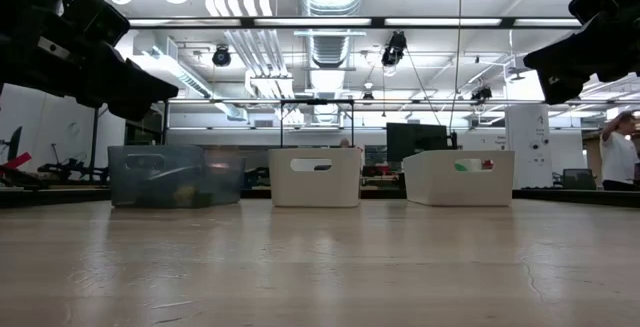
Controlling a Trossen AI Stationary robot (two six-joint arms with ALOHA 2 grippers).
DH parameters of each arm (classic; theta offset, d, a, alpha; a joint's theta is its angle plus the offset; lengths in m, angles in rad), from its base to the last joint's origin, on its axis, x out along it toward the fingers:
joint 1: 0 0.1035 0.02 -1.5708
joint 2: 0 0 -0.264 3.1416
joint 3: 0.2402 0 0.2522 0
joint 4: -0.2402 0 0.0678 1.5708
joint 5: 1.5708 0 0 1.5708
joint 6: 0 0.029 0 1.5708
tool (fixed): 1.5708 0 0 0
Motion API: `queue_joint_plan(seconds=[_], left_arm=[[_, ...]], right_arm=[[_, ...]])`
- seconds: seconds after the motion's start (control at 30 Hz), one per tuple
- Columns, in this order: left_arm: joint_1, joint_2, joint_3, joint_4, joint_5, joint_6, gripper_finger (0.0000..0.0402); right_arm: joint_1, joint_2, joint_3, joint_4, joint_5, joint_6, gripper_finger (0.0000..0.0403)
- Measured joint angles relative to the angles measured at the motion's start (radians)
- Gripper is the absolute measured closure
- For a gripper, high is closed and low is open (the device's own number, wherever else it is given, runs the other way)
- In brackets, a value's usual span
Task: Pick and place Stapler, Stapler remover, tape
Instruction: Return to Home Position
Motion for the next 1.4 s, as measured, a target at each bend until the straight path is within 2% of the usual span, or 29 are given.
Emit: queue_joint_plan(seconds=[1.4], left_arm=[[0.000, 0.000, 0.002, -0.006, 0.000, 0.000, 0.0379]], right_arm=[[0.000, 0.000, 0.000, 0.000, 0.000, 0.000, 0.0394]])
